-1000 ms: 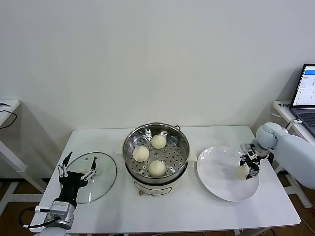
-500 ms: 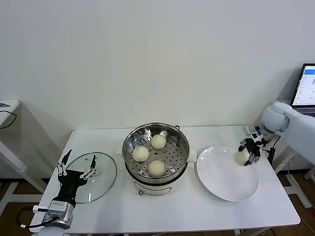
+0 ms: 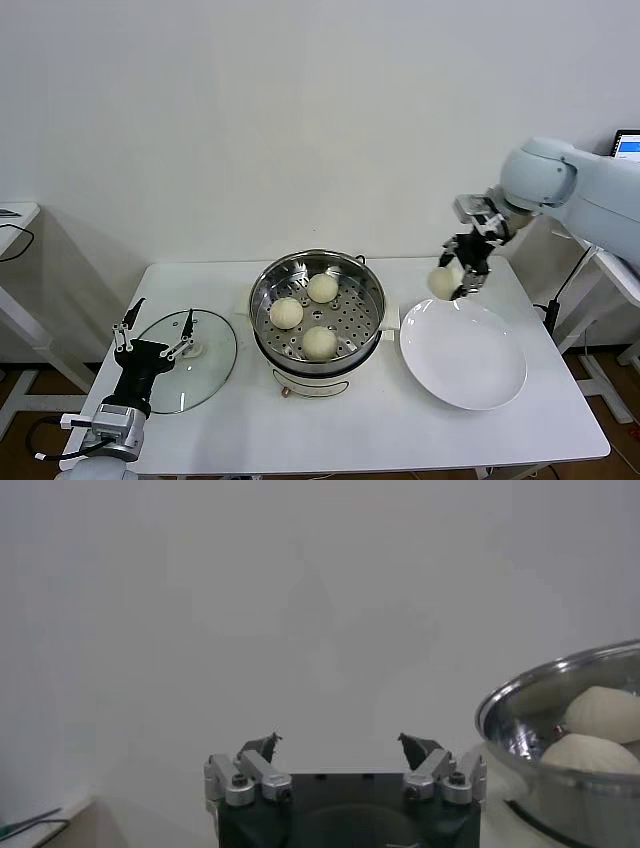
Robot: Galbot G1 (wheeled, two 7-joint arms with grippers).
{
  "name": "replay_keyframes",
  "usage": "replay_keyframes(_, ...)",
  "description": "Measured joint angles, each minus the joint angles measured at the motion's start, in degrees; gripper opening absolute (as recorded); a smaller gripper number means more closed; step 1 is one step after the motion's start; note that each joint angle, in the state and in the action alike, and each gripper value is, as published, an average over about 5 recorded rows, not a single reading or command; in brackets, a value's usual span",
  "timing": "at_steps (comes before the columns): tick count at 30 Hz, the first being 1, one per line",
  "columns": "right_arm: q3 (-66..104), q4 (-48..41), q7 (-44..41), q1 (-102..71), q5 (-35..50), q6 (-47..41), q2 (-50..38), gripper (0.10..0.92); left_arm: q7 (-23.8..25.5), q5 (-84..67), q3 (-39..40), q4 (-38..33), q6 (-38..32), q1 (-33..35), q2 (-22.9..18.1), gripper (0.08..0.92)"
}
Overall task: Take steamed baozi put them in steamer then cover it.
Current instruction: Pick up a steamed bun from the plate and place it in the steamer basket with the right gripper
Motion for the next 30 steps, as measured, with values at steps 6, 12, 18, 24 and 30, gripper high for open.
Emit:
replay_keyframes(6, -2.31, 0.59, 1.42, 2.43, 5.49, -2.87, 6.25, 0.679, 0.04, -0.11, -0.40, 0.04, 0.05, -0.21, 0.02, 0.823)
replay_keyframes(12, -2.40, -1.23, 2.03, 1.13, 7.26, -4.16, 12.50, 0.679, 0.08, -0.27, -0.72, 0.25, 0.05, -0.43, -0.18, 0.823)
replay_keyframes(18, -1.34, -4.71, 2.23, -2.12, 6.98, -4.73, 17.83, 0.684, 0.24, -0.47, -1.02, 0.78, 0.05, -0.71, -0.19, 0.823)
replay_keyframes(24, -0.17, -8.76, 2.17, -6.12, 5.20, -4.80, 21.97, 0.687, 0.39, -0.68, -1.42, 1.40, 0.05, -0.84, -0.20, 0.823)
replay_keyframes(30, 0.24, -11.91, 2.02, -9.32, 3.22, -4.79, 24.29, 0.687, 0.46, -0.84, -1.79, 1.78, 0.05, -0.89, -0.02, 0.823)
